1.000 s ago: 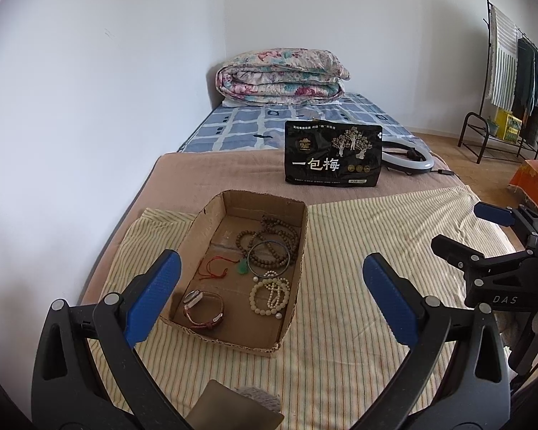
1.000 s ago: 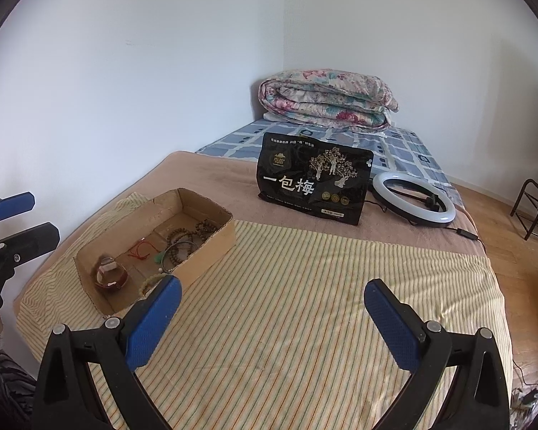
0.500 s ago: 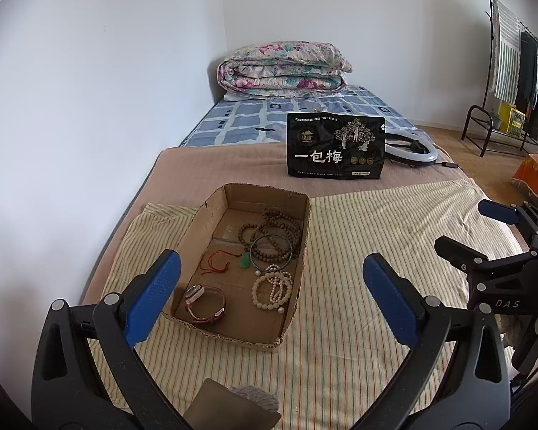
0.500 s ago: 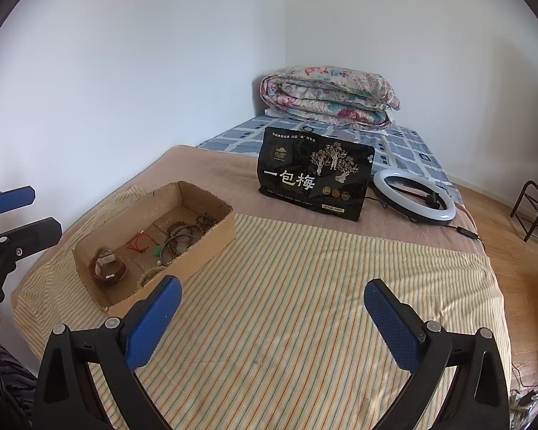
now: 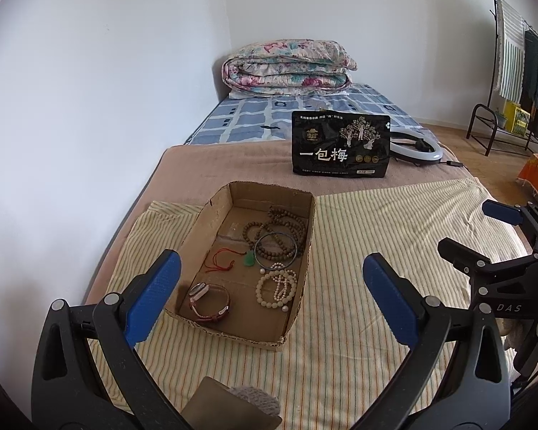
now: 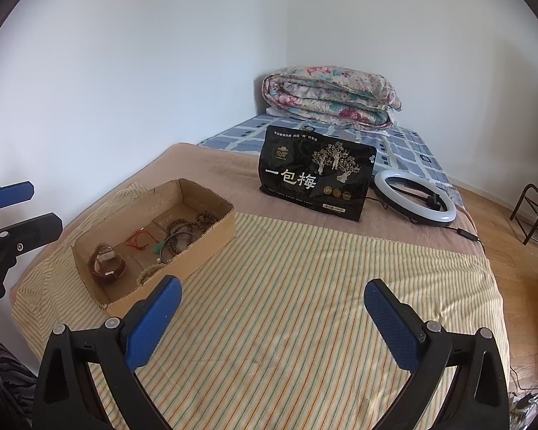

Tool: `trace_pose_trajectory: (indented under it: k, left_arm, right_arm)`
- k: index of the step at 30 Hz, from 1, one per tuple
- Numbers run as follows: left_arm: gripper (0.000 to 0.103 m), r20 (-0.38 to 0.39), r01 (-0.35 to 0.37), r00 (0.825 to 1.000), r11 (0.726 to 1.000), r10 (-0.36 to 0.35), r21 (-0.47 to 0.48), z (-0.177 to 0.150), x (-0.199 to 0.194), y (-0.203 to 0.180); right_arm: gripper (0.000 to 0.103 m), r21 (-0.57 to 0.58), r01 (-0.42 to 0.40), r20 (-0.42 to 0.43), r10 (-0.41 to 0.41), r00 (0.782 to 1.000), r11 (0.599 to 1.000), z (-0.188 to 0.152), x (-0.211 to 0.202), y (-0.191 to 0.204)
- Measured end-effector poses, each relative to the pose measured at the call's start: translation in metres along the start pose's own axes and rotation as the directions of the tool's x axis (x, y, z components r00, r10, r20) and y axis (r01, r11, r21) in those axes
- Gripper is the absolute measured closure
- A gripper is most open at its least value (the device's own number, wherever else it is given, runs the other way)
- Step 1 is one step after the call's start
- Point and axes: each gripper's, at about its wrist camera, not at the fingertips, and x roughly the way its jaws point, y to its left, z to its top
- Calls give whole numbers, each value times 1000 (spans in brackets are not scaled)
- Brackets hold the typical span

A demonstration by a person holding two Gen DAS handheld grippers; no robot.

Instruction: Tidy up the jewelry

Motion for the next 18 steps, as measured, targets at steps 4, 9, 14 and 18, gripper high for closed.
trace_pose_trajectory:
  k: [4,9,14,18]
  left_arm:
    - [0,-11,-4,1000,1000,4,2,-1,2,2]
    - [0,-2,-16,1000,1000,16,0,0,0,2]
    - [0,3,-24,1000,1000,24,6,0,-1,4]
    - [0,0,-24,1000,1000,24,3,0,-2,5]
  right_arm:
    - [0,-5,-2,-5,2,1000,1000,-2,1,0]
    - [0,-5,-2,-5,2,1000,1000,-2,1,1]
    - [0,-1,-2,-7,2,1000,1000,-3,1,1]
    - [0,-2,0,-6,0,1000,1000,-3,1,1]
